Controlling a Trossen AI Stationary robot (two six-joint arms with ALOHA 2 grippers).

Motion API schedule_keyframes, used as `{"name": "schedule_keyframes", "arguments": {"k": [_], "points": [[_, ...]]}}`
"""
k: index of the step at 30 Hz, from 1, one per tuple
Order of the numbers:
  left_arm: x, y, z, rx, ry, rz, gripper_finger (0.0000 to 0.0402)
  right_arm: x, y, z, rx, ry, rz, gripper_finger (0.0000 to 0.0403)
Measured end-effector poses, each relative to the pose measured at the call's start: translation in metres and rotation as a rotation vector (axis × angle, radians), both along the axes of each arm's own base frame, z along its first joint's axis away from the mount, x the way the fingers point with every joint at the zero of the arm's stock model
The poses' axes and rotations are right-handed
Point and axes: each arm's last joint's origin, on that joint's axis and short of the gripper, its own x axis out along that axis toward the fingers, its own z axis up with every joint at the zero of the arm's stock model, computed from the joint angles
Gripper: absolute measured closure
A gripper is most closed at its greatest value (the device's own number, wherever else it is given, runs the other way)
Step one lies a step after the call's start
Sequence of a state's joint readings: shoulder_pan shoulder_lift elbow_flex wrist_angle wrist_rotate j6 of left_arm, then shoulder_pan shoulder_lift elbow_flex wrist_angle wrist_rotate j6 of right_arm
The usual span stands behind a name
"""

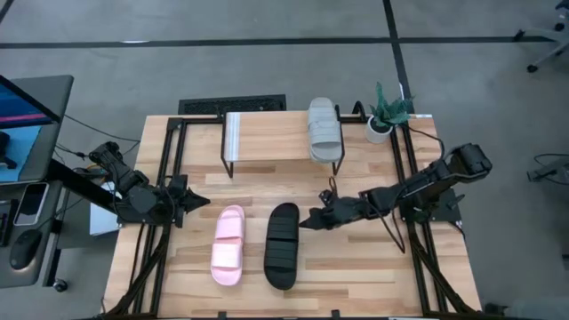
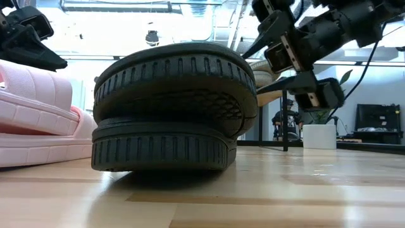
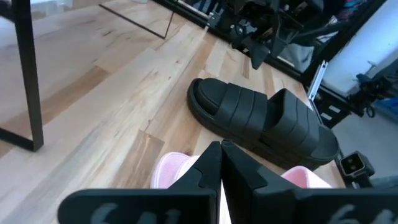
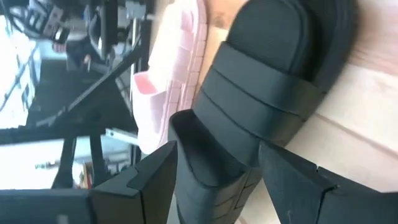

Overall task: Pick and place slides into the shelf
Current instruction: Put the black pair of slides on the shelf

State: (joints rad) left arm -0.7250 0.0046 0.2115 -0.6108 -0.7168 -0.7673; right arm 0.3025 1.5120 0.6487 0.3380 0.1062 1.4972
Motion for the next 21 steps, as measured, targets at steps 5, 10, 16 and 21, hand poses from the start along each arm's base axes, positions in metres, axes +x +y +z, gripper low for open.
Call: {"name": "schedule_keyframes", "arguments": {"k": [5, 10, 16, 21], "points": [[0.000, 0.000, 0.000, 0.059, 0.001, -0.016, 0.0401, -0.001, 0.015, -0.008, 0.052, 0.009, -0.100, 0.0186], [0.000, 0.000, 0.000, 0.102, 0.003, -0.029, 0.0401, 0.014, 0.035, -0.030, 0.116, 0.042, -0.120, 0.0183], [0.000, 0.000, 0.000, 0.116, 0.004, -0.034, 0.0401, 0.049, 0.049, -0.043, 0.135, 0.018, -0.124, 0.0178], [0.000, 0.000, 0.000, 0.118, 0.006, -0.034, 0.0401, 0.072, 0.051, -0.060, 0.152, 0.047, -0.138, 0.0177]]}}
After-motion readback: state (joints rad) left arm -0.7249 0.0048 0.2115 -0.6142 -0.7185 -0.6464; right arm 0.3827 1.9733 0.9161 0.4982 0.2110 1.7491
